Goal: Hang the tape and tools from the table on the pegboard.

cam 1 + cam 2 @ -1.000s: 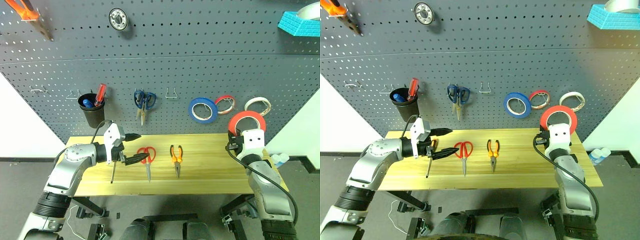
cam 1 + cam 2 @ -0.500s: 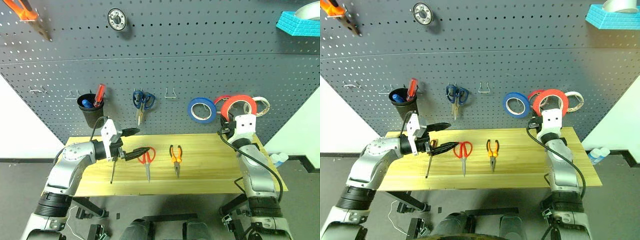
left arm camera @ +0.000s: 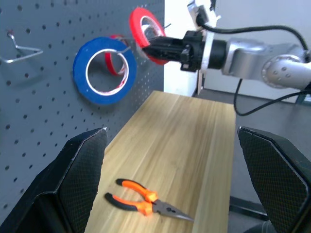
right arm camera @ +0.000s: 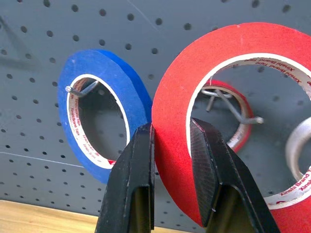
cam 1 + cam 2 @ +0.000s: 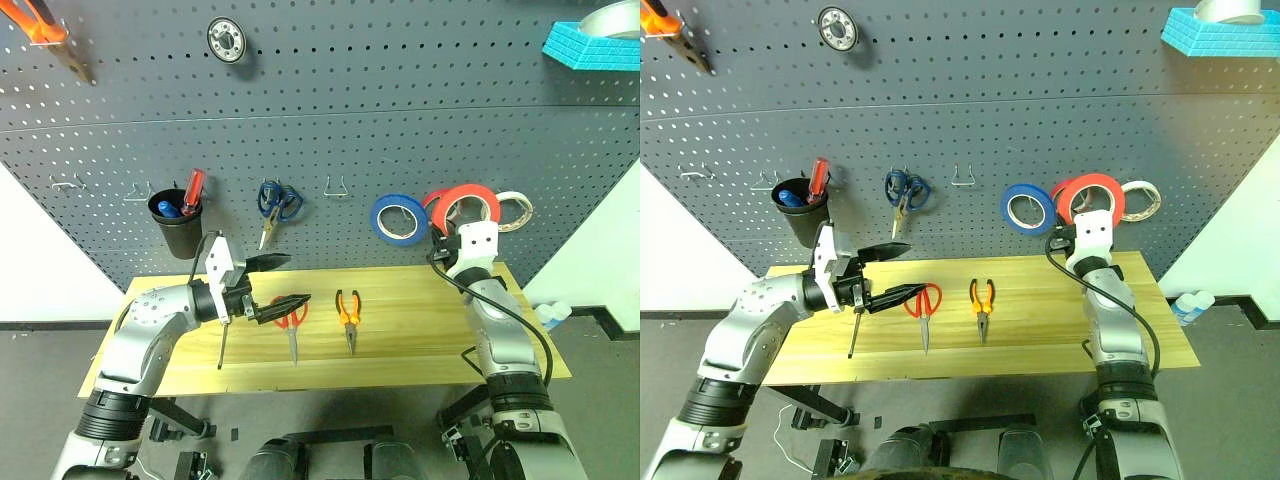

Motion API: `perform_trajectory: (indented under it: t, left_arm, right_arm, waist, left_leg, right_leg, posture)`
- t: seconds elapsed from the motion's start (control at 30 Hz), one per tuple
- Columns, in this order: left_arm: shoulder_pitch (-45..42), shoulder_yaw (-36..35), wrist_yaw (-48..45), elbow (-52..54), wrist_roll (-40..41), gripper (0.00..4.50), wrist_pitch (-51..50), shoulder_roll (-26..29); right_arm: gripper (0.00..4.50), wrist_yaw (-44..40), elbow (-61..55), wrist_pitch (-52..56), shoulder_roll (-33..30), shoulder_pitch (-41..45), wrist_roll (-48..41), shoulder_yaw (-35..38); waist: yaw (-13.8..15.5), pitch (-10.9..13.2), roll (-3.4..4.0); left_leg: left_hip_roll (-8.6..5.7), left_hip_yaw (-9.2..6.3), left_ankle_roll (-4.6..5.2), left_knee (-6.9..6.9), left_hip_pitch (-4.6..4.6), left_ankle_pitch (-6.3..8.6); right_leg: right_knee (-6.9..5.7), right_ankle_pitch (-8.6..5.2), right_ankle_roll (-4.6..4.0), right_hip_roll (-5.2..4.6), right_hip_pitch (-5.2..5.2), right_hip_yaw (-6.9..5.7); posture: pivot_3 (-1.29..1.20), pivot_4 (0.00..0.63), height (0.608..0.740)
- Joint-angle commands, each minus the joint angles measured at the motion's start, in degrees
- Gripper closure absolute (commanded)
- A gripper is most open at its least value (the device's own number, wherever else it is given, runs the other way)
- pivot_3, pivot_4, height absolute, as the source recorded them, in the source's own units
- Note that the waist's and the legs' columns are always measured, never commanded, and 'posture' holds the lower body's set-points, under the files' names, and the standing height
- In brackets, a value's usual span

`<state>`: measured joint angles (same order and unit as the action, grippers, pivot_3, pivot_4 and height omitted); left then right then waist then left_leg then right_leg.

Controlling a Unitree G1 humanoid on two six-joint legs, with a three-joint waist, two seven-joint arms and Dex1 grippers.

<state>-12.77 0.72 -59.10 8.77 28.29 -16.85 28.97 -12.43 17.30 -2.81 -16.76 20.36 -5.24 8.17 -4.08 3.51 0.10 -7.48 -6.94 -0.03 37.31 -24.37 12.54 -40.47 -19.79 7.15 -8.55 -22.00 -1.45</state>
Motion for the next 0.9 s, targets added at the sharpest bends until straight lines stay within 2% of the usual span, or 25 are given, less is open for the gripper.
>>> perform_trajectory:
  t: [0.03,0.9]
  left_arm:
    - [-1.2,-0.8,-0.2,1.7,1.3,0.00,0.7,-0.2]
    - [-0.6,-2.6,1.5,4.1,2.1,0.00,0.4,0.4]
  right_arm:
    - [3.83,-1.1,1.2,-3.2,0.1,2.7,-0.3,-0.1]
    - [3.83,-2.0,25.8,-15.6,0.2,15.3,0.4,0.3]
  waist:
    - [0.0,0.0,0.00]
    - [0.0,0.0,-0.01]
  left_leg:
    - [0.00,0.00,0.00,0.01,0.00,0.00]
    - [0.00,-0.01,-0.09,0.04,0.00,-0.06]
  right_leg:
    - [-0.01,0.00,0.00,0.00,0.00,0.00]
    - [-0.17,0.00,-0.01,0.01,-0.04,0.02]
  posture:
    - [-0.06,0.000,0.681]
    - [-0.01,0.000,0.681]
